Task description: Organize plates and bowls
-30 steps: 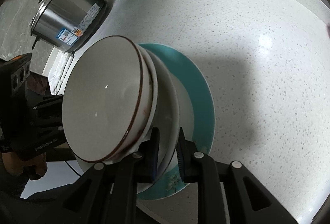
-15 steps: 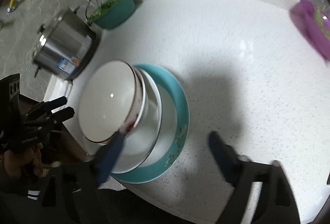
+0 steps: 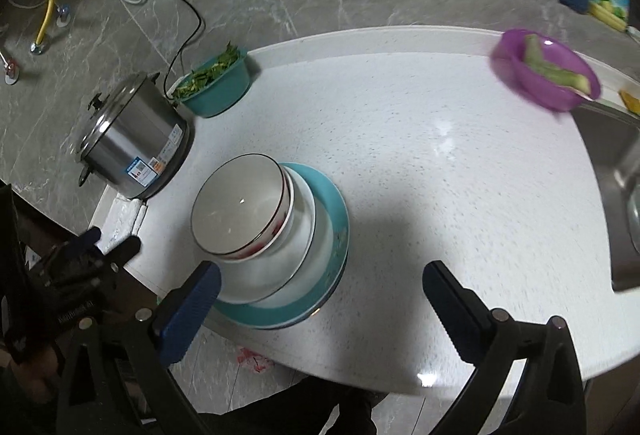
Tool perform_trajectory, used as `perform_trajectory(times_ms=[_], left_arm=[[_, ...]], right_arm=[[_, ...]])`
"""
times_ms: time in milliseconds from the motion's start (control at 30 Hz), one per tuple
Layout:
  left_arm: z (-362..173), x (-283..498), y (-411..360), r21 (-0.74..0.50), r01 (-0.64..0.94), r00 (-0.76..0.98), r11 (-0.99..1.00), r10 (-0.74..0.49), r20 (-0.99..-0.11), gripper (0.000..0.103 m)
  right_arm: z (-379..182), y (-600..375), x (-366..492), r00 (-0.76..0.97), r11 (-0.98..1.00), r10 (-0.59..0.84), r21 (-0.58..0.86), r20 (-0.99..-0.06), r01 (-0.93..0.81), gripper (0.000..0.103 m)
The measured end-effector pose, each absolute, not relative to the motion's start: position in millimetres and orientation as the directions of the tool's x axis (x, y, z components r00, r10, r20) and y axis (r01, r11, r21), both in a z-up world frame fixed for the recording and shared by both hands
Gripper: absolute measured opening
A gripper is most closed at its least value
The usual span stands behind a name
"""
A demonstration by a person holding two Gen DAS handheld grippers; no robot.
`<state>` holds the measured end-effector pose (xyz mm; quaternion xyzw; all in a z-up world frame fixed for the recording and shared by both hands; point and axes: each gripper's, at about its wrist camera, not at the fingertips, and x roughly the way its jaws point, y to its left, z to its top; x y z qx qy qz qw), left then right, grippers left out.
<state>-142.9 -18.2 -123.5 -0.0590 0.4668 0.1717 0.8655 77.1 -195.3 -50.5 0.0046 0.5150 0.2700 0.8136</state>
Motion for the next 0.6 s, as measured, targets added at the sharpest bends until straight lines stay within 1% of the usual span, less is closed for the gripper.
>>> perform_trajectory(times_ms=[200,267,600], left_arm=[[-127,-145,-34,0.047,-0.292,0.495,0.955,0.193,-0.847,0.096],[-125,-148,-31,0.047,-0.286,0.504,0.957,0.192,-0.842,0.096],[-113,-141,-3,0.037,-0.237,0.517,0.971,0.159,-0.841,0.096]], right_arm=[[-37,-191,59,0.397,0.900,0.375,0.228,-0.838,-0.371,0.103],[-32,-186,54,0.424,0.914,0.343,0.194,-0.838,-0.356,0.103],[-18,-159,37,0.487,0.950,0.269,0.144,-0.831,-0.278,0.103]])
